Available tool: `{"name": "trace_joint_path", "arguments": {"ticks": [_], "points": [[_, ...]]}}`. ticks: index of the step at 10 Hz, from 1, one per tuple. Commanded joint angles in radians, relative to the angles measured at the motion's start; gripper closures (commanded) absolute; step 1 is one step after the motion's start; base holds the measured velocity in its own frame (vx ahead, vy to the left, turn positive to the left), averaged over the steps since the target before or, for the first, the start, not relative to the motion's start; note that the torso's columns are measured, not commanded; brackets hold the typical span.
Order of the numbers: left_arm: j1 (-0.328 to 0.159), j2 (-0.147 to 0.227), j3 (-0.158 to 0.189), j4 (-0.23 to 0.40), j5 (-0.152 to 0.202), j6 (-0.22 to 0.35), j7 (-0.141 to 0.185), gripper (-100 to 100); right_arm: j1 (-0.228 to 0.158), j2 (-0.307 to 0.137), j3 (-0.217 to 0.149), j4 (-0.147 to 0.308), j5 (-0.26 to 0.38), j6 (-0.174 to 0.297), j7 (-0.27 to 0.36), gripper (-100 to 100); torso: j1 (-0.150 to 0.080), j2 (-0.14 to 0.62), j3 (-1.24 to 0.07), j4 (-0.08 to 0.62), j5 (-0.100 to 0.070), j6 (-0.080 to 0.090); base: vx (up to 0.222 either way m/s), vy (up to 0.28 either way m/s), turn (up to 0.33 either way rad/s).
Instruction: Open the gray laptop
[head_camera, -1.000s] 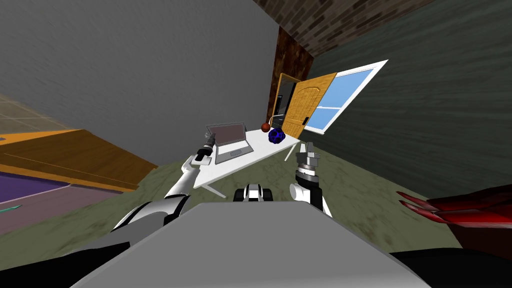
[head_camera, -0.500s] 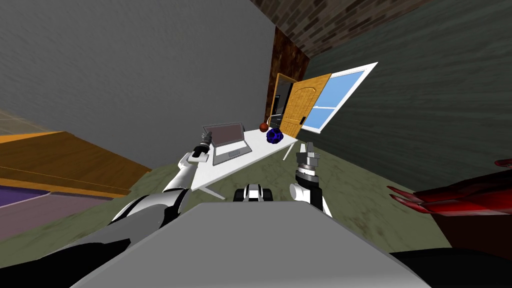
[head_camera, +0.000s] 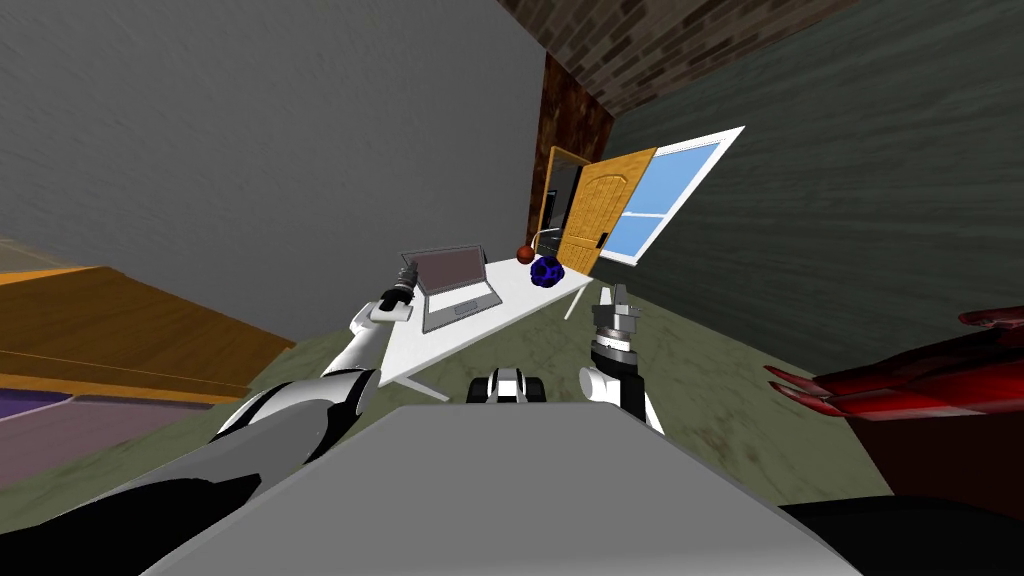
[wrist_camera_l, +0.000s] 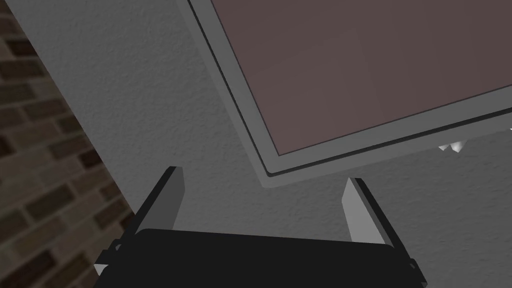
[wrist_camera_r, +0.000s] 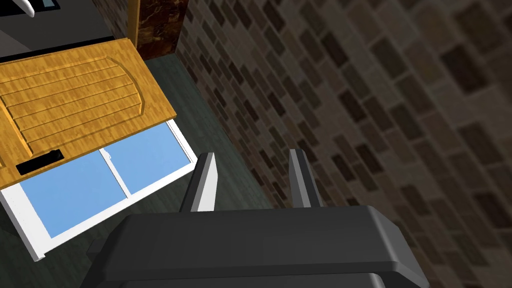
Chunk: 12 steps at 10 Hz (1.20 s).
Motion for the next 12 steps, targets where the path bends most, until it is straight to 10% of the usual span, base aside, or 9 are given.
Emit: {"name": "trace_joint_path", "arguments": {"ticks": [1, 12], "points": [[-0.043, 0.022, 0.015, 0.074, -0.003, 0.009, -0.003, -100, 0.000, 0.000, 0.000, 0.000, 0.000, 0.000, 0.000, 0, -0.001, -0.001, 0.000, 0.000, 0.000, 0.001, 0.005, 0.000, -0.056], [-0.220, 0.137, 0.076, 0.366, -0.011, 0.059, -0.008, -100, 0.000, 0.000, 0.000, 0.000, 0.000, 0.000, 0.000, 0, -0.001, 0.000, 0.000, 0.000, 0.000, 0.001, 0.005, -0.003, -0.059]]}}
